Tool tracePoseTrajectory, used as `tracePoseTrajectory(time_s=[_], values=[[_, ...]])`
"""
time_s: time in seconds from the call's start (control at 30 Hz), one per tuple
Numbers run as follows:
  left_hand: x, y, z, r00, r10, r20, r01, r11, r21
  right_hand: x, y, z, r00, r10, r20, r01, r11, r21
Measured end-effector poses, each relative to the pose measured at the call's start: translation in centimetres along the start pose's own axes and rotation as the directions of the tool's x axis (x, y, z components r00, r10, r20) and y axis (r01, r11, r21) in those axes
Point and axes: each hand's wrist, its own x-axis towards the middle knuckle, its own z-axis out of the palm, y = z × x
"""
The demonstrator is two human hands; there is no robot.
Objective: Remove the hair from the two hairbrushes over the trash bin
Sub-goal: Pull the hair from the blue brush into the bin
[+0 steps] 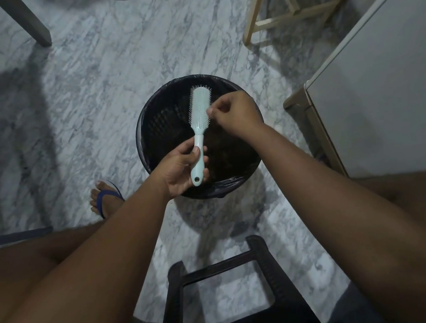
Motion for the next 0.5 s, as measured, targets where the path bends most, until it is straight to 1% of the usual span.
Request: tracePoseTrajectory(time_s=[0.07,0.13,0.17,0.23,0.37,0.43,0.5], values=[[0.0,-0.1,-0.2,0.999,0.022,-0.026,-0.023,0.999,-0.048,0.4,-0.2,-0.7,0.992,0.002,-0.125,0.005,0.998,0.056],[-0.1,-0.2,-0.6,0.999,0.028,-0.038,-0.030,0.998,-0.054,1.2,0.0,-1.4,0.980,0.028,-0.198,-0.008,0.995,0.103],[-0.2,-0.2,-0.8,0.999,0.022,-0.039,-0.024,0.999,-0.041,1.4,0.1,-1.6,0.980,0.045,-0.192,-0.023,0.993,0.114],[-0.2,-0.4,-1.0,0.999,0.008,-0.039,-0.009,1.000,-0.024,1.5,0.1,-1.3,0.989,0.066,-0.131,-0.051,0.992,0.116],[-0.3,-0.6,-0.3,1.000,-0.024,0.008,0.024,1.000,0.005,0.3,-0.2,0.2,0.999,0.028,0.019,-0.029,0.999,0.045],[-0.3,-0.5,0.1,0.999,-0.033,0.022,0.032,0.999,0.025,0.3,-0.4,0.5,0.999,0.041,-0.002,-0.041,0.997,0.065],[-0.3,-0.5,0.2,0.999,-0.038,0.020,0.037,0.999,0.033,0.5,-0.5,0.3,0.998,0.046,-0.049,-0.045,0.999,0.024]])
